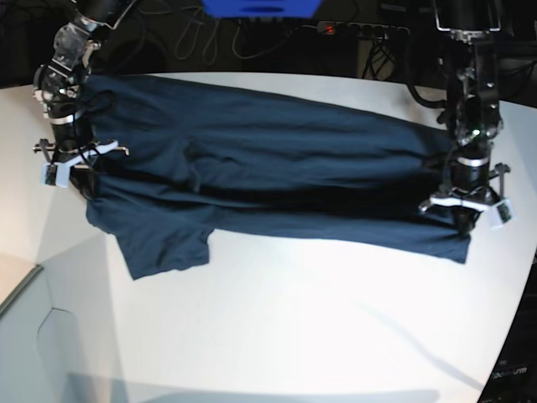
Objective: Layout the t-shirt on the table in an organized manner, then fold the t-shirt properly
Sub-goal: 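Lift the side edges with both grippers and fold them over the shirt, then release the folded edge and reposition both grippers along the shirt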
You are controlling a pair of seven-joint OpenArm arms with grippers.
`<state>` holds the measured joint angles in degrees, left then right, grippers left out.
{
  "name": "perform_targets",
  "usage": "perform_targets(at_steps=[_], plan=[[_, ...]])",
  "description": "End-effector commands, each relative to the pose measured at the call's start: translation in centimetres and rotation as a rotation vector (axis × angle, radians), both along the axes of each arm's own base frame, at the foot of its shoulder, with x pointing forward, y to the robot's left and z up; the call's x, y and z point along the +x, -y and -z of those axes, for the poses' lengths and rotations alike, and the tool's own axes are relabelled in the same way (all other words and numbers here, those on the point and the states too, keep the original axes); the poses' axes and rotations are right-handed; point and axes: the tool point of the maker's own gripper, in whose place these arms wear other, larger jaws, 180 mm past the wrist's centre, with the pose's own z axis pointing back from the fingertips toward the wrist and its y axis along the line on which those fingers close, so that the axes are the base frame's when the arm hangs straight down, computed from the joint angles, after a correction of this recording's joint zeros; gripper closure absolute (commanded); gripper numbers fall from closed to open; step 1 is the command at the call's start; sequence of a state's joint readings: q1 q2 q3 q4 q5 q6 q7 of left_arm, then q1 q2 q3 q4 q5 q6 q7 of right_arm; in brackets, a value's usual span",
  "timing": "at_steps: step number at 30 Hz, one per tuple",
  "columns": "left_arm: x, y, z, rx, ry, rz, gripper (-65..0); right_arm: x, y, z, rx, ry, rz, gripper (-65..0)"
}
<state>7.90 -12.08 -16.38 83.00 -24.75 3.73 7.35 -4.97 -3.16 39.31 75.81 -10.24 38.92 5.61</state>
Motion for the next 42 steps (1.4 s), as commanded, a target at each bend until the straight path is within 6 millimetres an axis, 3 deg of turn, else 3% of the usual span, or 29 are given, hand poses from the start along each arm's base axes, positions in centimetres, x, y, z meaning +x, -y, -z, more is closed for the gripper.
perform_targets(at_steps=[1, 5, 10, 14, 19, 21, 26, 30, 35, 39, 42], plan=[[0.2, -0.7, -1.4, 0.002, 0.050, -0.017, 0.0, 0.1, 0.1, -0.9, 0.005, 0.041, -0.009, 0.0], [-0.8, -0.8, -0.4, -0.049, 0.033, -0.030, 0.0, -0.9, 0.0, 0.8, 0.028, -0.003, -0.007, 0.0], [-2.1, -0.6, 1.1, -0.063, -0.007, -0.035, 0.0, -2.7, 1.7, 3.6, 0.070, -0.072, 0.051, 0.0], [-3.0, -0.5, 2.0, -0.067, -0.036, -0.035, 0.0, -3.3, 2.1, 4.5, 0.072, -0.103, 0.046, 0.0], [-4.5, -0.9, 4.5, -0.076, -0.106, -0.051, -0.5, -3.3, 1.7, 4.9, 0.075, -0.114, 0.034, -0.5], [-5.0, -1.0, 5.4, -0.080, -0.131, -0.057, -4.6, -3.2, 1.2, 5.0, 0.074, -0.119, 0.017, -6.1], [-6.3, -0.4, 6.7, -0.107, -0.159, -0.072, -24.9, -3.9, 1.3, 4.4, 0.046, -0.118, 0.007, -24.7], [-6.3, 0.1, 4.8, -0.093, -0.117, -0.050, -33.5, -3.6, 1.5, 2.4, 0.005, -0.072, 0.005, -31.5], [-5.5, 0.1, 1.6, -0.065, -0.042, -0.031, -34.1, -2.6, 1.0, -0.6, -0.034, 0.003, 0.001, -31.8], [-4.0, -2.6, -0.7, -0.039, 0.026, -0.095, -34.1, -2.2, 0.3, -1.6, -0.036, 0.032, 0.001, -31.8], [-3.0, -4.1, -0.7, -0.021, 0.021, -0.110, -34.1, -2.1, 0.2, -1.6, -0.033, 0.035, 0.002, -31.8]])
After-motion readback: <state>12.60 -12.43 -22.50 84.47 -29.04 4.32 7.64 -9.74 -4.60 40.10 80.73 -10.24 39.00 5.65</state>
